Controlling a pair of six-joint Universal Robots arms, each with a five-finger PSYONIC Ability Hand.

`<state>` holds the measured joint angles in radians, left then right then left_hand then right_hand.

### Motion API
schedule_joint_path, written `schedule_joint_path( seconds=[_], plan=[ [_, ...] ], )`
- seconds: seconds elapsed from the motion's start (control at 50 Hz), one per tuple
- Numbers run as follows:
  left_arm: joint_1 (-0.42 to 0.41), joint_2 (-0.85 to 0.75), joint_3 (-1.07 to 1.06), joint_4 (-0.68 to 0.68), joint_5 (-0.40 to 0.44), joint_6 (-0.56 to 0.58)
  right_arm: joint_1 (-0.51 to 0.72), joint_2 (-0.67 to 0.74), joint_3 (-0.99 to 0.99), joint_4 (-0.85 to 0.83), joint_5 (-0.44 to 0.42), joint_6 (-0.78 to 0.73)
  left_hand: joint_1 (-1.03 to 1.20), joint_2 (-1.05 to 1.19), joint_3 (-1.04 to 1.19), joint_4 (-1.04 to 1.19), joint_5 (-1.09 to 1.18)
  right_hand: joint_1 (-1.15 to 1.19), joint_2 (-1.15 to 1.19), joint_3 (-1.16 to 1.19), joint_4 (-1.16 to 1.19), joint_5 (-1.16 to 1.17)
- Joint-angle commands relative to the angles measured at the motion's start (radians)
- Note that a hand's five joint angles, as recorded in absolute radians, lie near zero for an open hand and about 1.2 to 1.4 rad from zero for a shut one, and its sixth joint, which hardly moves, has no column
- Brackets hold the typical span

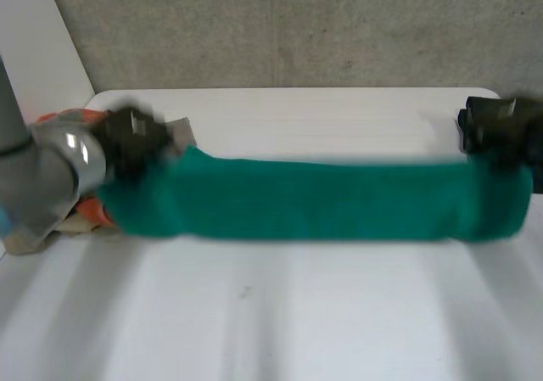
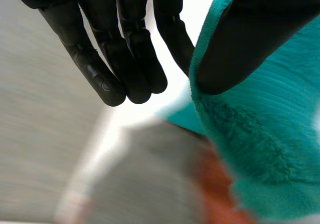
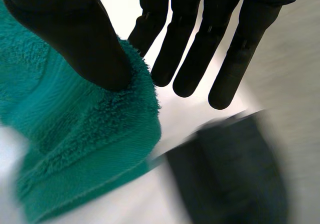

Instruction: Fold the laundry.

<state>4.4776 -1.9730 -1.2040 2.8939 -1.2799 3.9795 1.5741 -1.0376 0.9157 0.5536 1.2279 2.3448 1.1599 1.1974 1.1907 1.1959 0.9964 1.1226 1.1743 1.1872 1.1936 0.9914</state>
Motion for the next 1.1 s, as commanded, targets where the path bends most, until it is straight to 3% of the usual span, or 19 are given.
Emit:
schedule_joint_path(
  seconds=[0.02,0.08,0.14,0.18,0.34,0.5,0.66,0.82,1.0,1.1],
  plan=[
    [-0.011,-0.015,0.311,0.454,-0.050,-0.314,0.023,-0.073,-0.078,-0.591,0.028,0.381,0.236,0.199,0.206,0.200,0.225,0.274,0.222,0.209,0.203,0.230],
    [-0.011,-0.017,0.342,0.616,-0.085,-0.431,0.038,-0.111,0.005,-0.867,0.070,0.493,0.236,0.199,0.206,0.200,0.225,0.274,0.222,0.209,0.203,0.230],
    [-0.008,-0.021,0.342,0.643,-0.082,-0.476,0.041,-0.125,0.078,-1.048,0.084,0.510,0.236,0.199,0.206,0.200,0.225,0.274,0.222,0.209,0.203,0.230],
    [-0.008,-0.027,0.337,0.630,-0.076,-0.477,0.047,-0.124,0.103,-1.069,0.075,0.512,0.236,0.199,0.206,0.200,0.225,0.274,0.222,0.209,0.203,0.230],
    [0.000,-0.030,0.189,0.594,-0.050,-0.468,0.069,-0.073,0.163,-0.951,-0.011,0.504,0.236,0.199,0.206,0.200,0.225,0.274,0.222,0.209,0.203,0.230],
    [0.003,-0.040,-0.096,0.602,-0.004,-0.433,0.057,0.036,0.235,-0.824,-0.057,0.469,0.236,0.199,0.206,0.200,0.225,0.274,0.222,0.209,0.203,0.230],
    [0.005,-0.041,-0.380,0.568,0.042,-0.346,0.032,0.134,0.336,-0.660,-0.065,0.306,0.236,0.199,0.206,0.200,0.225,0.274,0.222,0.209,0.203,0.230],
    [0.035,0.092,-0.594,0.346,0.082,-0.174,-0.043,0.027,0.465,-0.370,-0.053,0.062,0.236,0.199,0.206,0.200,0.225,0.274,0.222,0.209,0.203,0.230],
    [0.068,0.313,-0.684,-0.181,0.070,0.059,-0.178,-0.186,0.640,0.067,-0.028,-0.356,0.236,0.199,0.206,0.200,0.225,0.274,0.222,0.209,0.203,0.230],
    [0.055,0.295,-0.649,-0.269,0.099,0.150,-0.183,-0.176,0.655,0.037,-0.039,-0.441,0.236,0.199,0.206,0.200,0.225,0.274,0.222,0.209,0.203,0.230]
  ],
)
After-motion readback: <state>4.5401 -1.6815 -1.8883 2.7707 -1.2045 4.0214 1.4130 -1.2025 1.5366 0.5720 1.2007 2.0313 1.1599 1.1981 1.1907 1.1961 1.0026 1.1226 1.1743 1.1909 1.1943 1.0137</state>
